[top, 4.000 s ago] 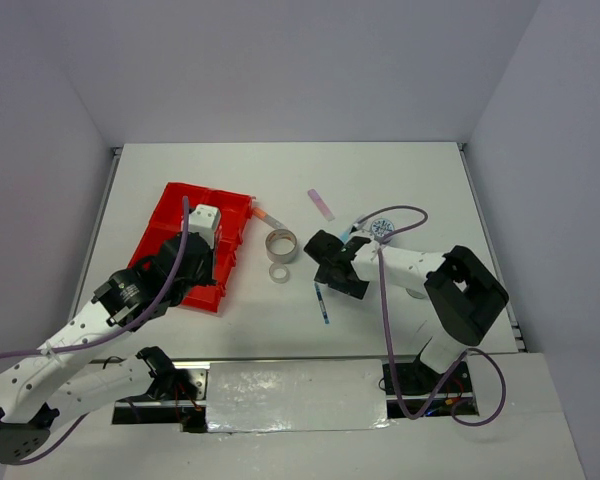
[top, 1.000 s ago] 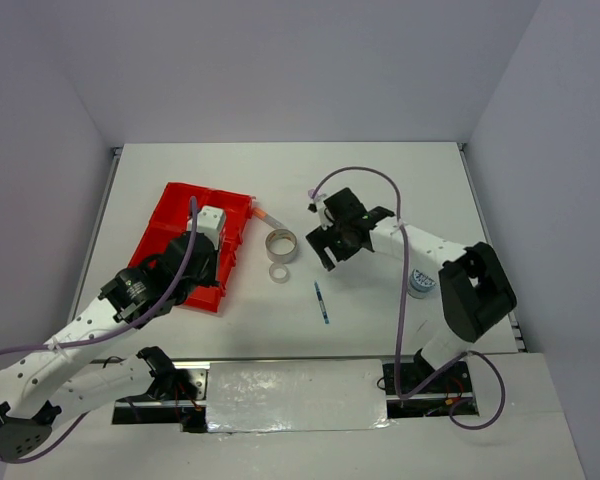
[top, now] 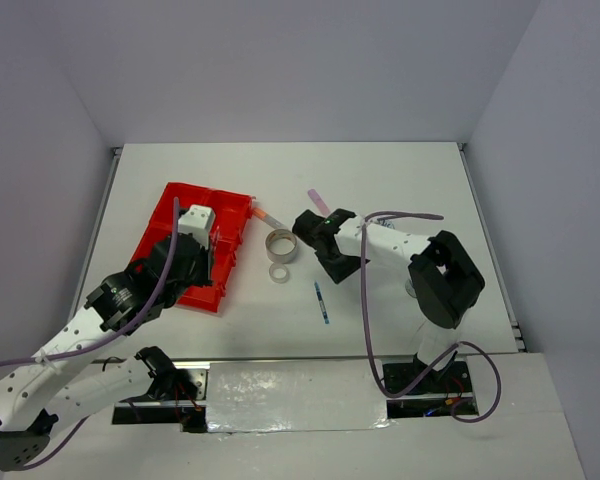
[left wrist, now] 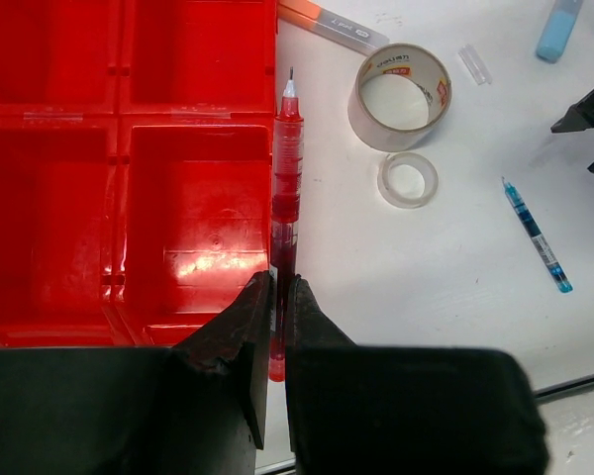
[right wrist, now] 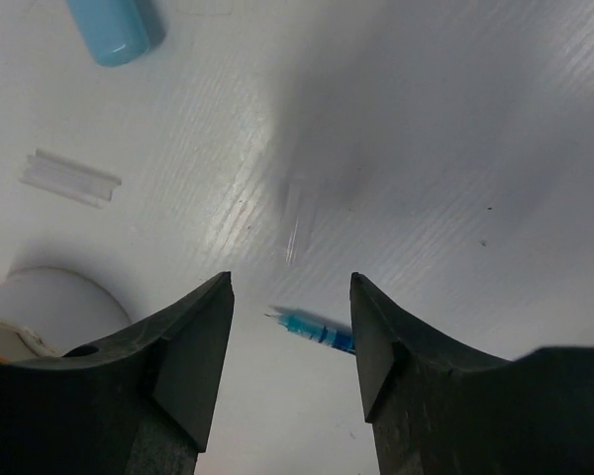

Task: Sort the stationery into containers
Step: Close the pen cap on the pen.

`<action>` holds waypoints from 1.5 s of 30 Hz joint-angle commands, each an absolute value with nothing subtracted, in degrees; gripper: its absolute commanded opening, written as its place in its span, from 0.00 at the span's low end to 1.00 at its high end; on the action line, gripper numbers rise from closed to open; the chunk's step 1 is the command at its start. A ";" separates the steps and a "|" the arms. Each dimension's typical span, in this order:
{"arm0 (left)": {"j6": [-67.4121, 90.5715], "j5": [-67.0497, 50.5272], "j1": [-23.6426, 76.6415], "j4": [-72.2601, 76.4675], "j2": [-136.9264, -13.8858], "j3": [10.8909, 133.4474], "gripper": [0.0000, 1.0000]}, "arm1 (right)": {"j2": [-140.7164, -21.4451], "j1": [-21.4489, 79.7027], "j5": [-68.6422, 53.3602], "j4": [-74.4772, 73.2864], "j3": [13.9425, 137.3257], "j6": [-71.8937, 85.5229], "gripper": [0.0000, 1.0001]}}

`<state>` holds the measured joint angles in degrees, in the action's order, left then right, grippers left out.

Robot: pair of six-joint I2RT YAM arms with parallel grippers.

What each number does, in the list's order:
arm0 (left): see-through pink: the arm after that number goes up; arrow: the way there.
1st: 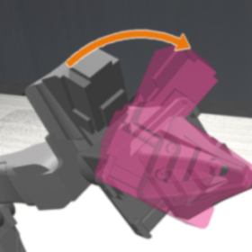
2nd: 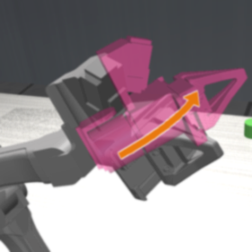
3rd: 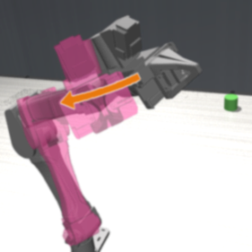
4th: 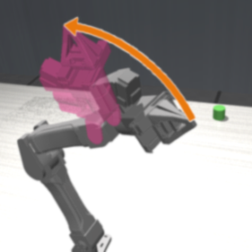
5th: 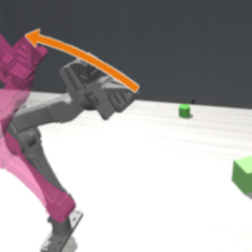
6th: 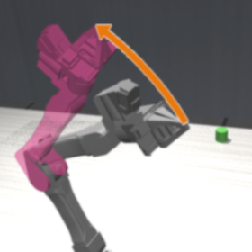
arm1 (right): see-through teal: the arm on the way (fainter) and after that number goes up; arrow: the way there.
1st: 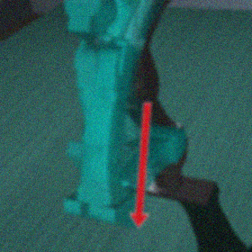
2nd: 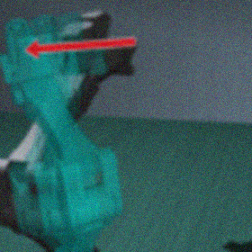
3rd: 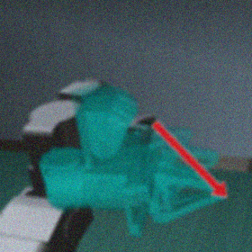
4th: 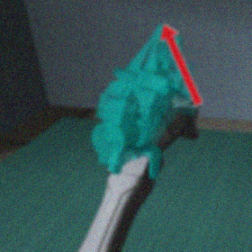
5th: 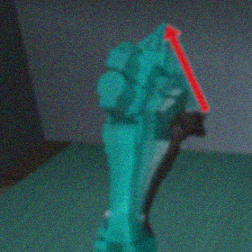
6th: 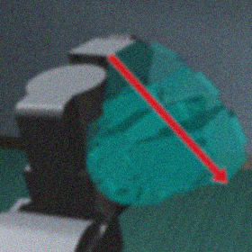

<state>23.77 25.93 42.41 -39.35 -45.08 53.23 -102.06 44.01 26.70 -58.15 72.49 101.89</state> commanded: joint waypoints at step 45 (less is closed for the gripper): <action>21.88 18.47 42.10 -35.77 -44.65 53.35 0.01 | -84.25 40.08 28.30 -16.91 53.81 64.39 0.00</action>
